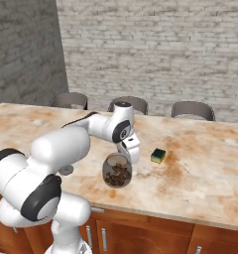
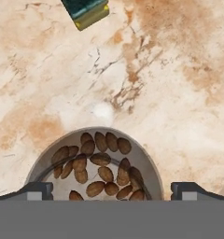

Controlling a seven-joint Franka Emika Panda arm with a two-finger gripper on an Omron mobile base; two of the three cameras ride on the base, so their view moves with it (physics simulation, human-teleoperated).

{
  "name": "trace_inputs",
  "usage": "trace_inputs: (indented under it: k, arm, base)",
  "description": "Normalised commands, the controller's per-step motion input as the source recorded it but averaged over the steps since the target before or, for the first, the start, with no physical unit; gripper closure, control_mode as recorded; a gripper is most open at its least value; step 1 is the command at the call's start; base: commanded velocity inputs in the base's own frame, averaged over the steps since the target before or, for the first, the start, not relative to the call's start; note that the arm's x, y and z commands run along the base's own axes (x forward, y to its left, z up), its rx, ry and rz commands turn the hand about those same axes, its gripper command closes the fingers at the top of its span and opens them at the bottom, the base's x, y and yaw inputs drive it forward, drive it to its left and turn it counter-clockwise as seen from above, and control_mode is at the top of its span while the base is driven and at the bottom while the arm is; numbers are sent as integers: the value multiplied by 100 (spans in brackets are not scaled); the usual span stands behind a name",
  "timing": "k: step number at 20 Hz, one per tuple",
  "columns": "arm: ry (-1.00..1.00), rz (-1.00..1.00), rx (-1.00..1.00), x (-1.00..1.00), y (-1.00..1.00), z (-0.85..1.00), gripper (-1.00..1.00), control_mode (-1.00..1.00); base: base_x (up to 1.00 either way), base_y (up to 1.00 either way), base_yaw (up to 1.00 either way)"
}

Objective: Pick the jar and candle from the dining table and place them in the open cabinet. Close the cabinet after placing the objects.

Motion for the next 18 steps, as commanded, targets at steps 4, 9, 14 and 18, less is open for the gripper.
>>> trace_inputs:
  k: [4, 9, 14, 18]
  arm:
    - [1, -3, 4, 0, 15, -7, -100, -100]
    - [0, -5, 1, -4, 4, -11, -100, -100]
    - [0, -7, 0, -14, -3, -14, -100, -100]
    - [0, -3, 1, -15, -5, -13, -100, -100]
  base:
    - [0, 0, 0]
    - [0, 0, 0]
    - [0, 0, 0]
    - [0, 0, 0]
